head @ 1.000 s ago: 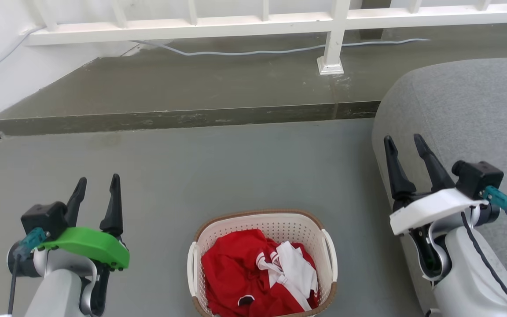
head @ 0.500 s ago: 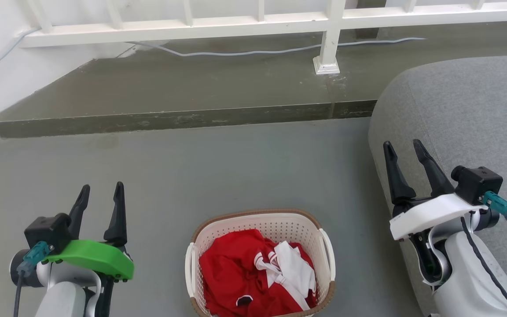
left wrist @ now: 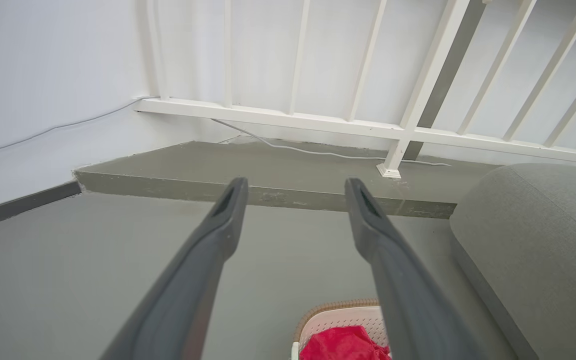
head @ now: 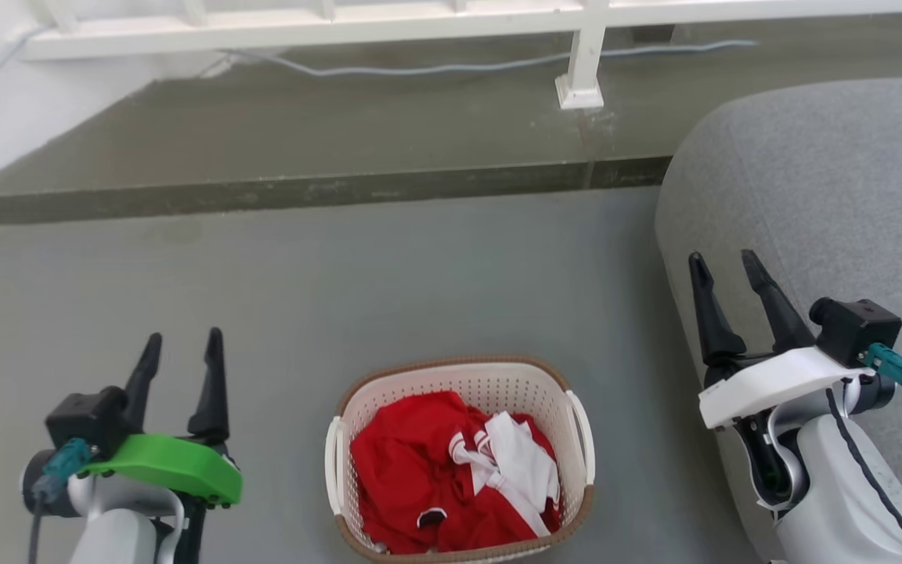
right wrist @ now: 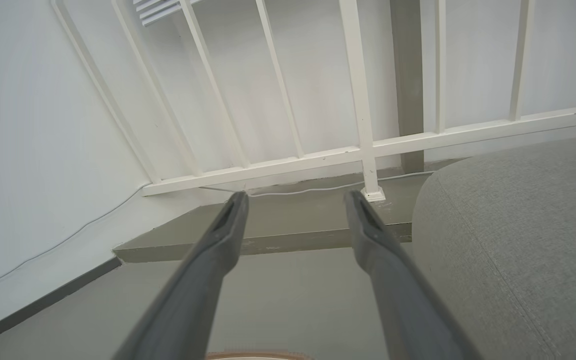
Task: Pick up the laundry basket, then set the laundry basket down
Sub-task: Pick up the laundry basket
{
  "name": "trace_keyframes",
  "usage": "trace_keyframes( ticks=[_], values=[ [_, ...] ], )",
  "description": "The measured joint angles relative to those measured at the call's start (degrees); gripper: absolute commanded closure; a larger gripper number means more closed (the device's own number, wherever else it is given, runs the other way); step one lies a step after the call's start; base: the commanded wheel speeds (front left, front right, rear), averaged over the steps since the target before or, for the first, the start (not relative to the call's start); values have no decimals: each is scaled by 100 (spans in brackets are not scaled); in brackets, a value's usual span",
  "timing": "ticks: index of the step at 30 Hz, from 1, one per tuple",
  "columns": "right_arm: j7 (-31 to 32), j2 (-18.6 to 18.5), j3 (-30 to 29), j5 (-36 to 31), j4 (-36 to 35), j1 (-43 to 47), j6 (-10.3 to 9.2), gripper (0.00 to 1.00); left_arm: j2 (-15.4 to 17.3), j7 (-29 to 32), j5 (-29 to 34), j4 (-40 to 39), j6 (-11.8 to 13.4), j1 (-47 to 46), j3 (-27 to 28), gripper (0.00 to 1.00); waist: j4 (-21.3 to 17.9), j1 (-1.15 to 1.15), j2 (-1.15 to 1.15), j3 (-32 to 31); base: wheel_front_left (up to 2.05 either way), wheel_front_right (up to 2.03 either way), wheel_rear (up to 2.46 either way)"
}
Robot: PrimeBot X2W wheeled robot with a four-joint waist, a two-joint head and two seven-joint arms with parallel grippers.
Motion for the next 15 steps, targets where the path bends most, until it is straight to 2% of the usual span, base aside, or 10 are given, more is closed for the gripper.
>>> trace_keyframes(
  ticks=[7, 15],
  values=[
    [0, -35, -8, 2, 212, 0, 0, 0, -13, 0, 14, 123, -27, -21, -129, 0, 3, 0, 0, 337, 0, 0, 0],
    [0, -44, 137, 10, 684, -122, 0, 0, -26, 0, -25, 648, -108, -281, -350, 0, -5, 0, 0, 858, 0, 0, 0]
  ],
)
